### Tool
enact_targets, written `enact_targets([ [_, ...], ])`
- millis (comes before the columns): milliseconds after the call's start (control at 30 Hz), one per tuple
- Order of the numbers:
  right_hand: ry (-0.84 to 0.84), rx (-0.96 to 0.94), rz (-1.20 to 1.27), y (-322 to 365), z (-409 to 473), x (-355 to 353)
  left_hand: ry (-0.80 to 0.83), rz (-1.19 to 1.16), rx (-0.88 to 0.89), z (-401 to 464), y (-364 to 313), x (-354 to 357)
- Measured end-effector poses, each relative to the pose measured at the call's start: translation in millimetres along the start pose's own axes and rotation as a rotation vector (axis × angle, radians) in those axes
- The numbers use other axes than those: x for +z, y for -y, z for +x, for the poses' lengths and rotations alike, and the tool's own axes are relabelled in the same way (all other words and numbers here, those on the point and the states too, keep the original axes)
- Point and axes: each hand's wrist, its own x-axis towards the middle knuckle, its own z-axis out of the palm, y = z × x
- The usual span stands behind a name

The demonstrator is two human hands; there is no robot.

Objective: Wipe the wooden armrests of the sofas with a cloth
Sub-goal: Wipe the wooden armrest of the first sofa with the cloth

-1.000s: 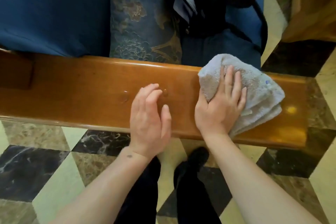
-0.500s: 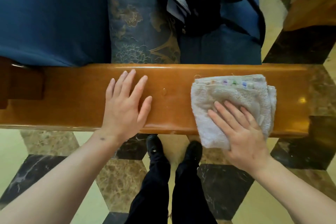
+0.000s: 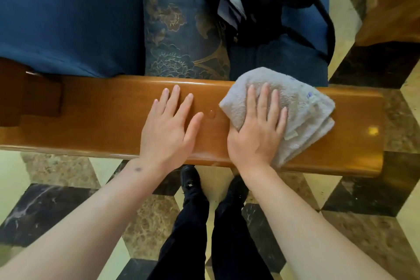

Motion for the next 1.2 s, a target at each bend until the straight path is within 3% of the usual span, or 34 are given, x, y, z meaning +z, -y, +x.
enact_targets([
  [67,0.011,-0.130,0.016,-7,-9,3,-0.103,-0.118,-0.040,4,0,-8],
  [200,0.003,-0.183,0.089,-19,-13,2,-0.263,-0.221,-0.088,9,13,-19],
  [400,-0.109,0.001,0.263,-4,-12,8,-0.235,0.010,-0.008,-8,95,-14],
  [667,-0.223,0.385,0.228,75,-7,19,-0.287,0.016,-0.022,-7,127,4],
  [900,-0.224,0.429,0.192,124,-6,26,-0.277,0.056,0.015,-5,128,2],
  [1000,-0.211,0.348,0.181,137,-12,28,-0.268,0.071,0.019,-5,127,2],
  [1200,-0.118,-0.041,0.132,112,-34,31,-0.244,0.094,0.033,-6,126,-2],
])
